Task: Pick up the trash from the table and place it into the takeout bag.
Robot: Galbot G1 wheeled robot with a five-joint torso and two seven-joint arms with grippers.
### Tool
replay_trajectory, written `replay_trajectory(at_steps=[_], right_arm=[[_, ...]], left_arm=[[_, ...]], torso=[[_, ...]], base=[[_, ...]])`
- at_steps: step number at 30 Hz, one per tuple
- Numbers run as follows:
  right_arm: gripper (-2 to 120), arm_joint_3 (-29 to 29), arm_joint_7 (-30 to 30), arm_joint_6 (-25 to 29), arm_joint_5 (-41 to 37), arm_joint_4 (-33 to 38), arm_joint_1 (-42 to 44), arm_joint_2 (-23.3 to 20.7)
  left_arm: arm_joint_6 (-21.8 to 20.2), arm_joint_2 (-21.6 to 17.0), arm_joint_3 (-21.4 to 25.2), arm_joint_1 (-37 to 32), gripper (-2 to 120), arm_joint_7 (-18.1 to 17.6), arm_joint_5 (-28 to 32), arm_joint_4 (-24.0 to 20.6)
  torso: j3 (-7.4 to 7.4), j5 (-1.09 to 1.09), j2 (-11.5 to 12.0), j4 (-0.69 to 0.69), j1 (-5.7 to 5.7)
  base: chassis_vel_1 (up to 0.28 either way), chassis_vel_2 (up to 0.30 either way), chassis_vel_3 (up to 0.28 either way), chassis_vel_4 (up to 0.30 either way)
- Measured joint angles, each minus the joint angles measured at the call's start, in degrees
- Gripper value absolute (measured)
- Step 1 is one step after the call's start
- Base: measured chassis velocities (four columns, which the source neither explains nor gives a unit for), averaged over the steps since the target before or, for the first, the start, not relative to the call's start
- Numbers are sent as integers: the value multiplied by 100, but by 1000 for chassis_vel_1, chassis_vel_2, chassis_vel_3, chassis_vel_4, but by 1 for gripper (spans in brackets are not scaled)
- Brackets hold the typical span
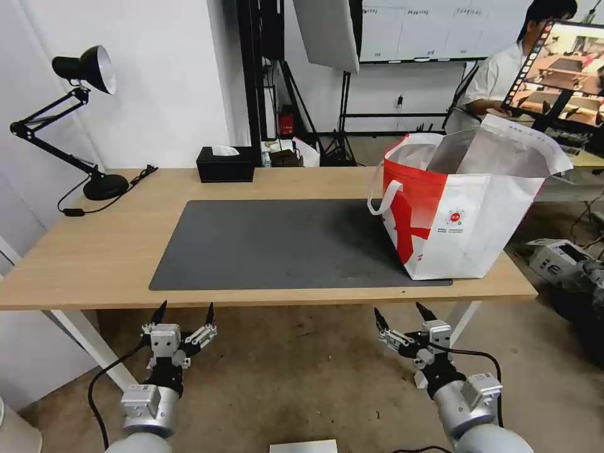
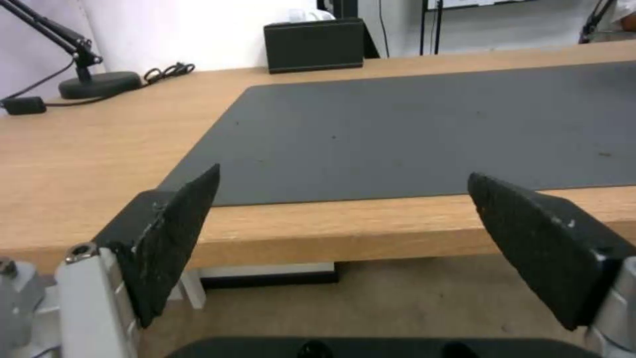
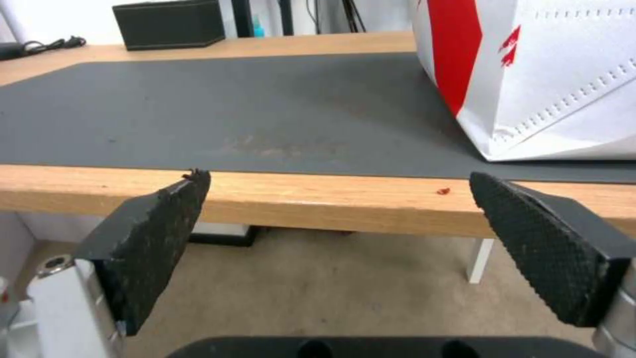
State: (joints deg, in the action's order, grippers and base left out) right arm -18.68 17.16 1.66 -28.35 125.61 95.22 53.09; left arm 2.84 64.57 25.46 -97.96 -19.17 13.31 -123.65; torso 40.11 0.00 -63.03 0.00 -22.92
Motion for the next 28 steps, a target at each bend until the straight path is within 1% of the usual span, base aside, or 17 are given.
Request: replay_trajectory(at_steps=[28], right_arm=[[100,0,0,0,0,0,0,0]], left_arm=[[-5,-6,-9,15,100,0,5,12]], torso=[[0,0,0,0,0]], base=[[0,0,0,0]])
